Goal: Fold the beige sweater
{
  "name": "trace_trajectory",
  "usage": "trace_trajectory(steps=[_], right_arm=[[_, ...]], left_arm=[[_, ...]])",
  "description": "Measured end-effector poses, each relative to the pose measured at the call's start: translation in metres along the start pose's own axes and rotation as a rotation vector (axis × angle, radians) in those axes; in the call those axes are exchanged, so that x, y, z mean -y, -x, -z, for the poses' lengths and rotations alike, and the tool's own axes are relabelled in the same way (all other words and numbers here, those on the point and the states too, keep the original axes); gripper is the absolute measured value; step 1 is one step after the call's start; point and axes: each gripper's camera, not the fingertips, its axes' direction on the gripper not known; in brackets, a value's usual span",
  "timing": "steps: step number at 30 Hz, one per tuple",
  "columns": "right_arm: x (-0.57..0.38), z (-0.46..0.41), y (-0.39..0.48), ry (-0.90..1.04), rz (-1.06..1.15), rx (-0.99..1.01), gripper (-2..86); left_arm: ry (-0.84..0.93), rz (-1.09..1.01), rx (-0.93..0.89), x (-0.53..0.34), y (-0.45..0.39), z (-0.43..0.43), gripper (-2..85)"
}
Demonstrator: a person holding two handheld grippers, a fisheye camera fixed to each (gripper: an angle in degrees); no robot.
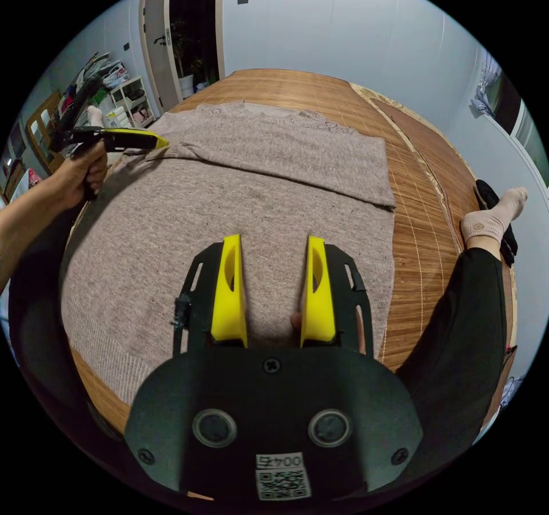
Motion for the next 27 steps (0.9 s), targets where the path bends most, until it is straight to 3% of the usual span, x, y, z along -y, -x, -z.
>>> trace_trajectory(steps=[4,12,21,27], right_arm=[[-0.001,-0.002,0.000,0.000,0.000,-0.001,16.2],[-0.003,-0.005,-0.001,0.000,0.000,0.000,16.2],[-0.004,-0.007,-0.001,0.002,-0.001,0.000,16.2],[-0.004,-0.006,0.001,0.008,0.002,-0.007,16.1]], left_arm=[[0.059,-0.059,0.062,-0.014,-0.014,-0.005,5.8],[0.029,-0.003,-0.036,-0.029,-0.026,0.028,6.9],[0.150,-0.028,-0.076,-0.123,-0.106,0.047,6.6],[0.084,-0.042,-0.061,-0.142,-0.110,0.053,2.9]])
